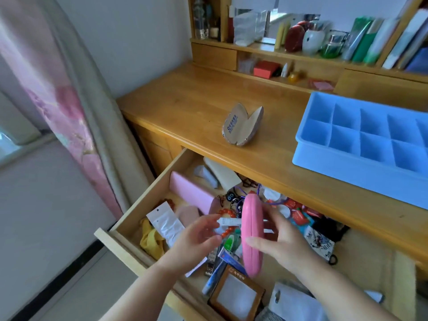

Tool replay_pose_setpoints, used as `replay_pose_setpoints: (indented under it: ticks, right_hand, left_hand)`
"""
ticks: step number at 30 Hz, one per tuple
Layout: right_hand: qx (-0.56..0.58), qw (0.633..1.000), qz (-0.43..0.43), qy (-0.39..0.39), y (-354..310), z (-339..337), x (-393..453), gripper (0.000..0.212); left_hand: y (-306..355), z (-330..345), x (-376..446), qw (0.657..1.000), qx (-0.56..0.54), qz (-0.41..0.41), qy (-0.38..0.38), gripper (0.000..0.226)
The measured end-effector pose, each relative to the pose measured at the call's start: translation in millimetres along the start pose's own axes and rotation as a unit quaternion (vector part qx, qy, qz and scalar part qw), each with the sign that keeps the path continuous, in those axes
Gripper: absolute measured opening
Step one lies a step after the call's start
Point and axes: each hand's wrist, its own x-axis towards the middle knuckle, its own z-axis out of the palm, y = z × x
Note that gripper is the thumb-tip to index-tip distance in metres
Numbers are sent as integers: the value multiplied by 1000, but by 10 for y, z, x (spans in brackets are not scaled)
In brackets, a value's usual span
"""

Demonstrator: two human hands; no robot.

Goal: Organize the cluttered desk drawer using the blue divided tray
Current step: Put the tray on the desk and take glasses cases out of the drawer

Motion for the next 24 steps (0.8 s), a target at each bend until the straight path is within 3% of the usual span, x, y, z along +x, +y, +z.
replay_pose_setpoints:
  ticks: [2,3,4,7,10,13,16,20,22,24]
  right_hand:
    - [148,989,23,21,-118,29,150,62]
    - [205,978,27,31,-189,54,233,63]
    - [245,968,28,43,-267,79,323,63]
    - [278,959,31,42,-502,113,610,65]
    - [113,993,-10,36,-672,32,929,47]
    - [-90,991,-61,80,-625,-109,1072,23]
    - [-165,985,-55,18,-393,-95,1041,13]
    - [-211,976,-7,-60,-30,162,1065,18]
    - [-214,975,3,-56,61,313,1154,26]
    - [-235,971,-6,-40,105,463,1288,36]
  left_hand:
    - [150,111,23,988,-120,10,-96,58]
    - [200,169,35,985,-129,36,-108,67]
    - [253,217,50,985,-130,64,-93,71]
    - [393,180,169,978,-172,107,47,66]
    - [521,-134,459,956,-218,132,143,61]
    - [684,-603,895,946,-154,132,253,56]
    - [847,-976,1380,940,2,138,312,55]
    - [950,-1113,1896,901,247,156,322,71]
    - [951,-1074,2059,889,297,154,312,75]
    - [926,-1018,2151,904,299,143,270,80]
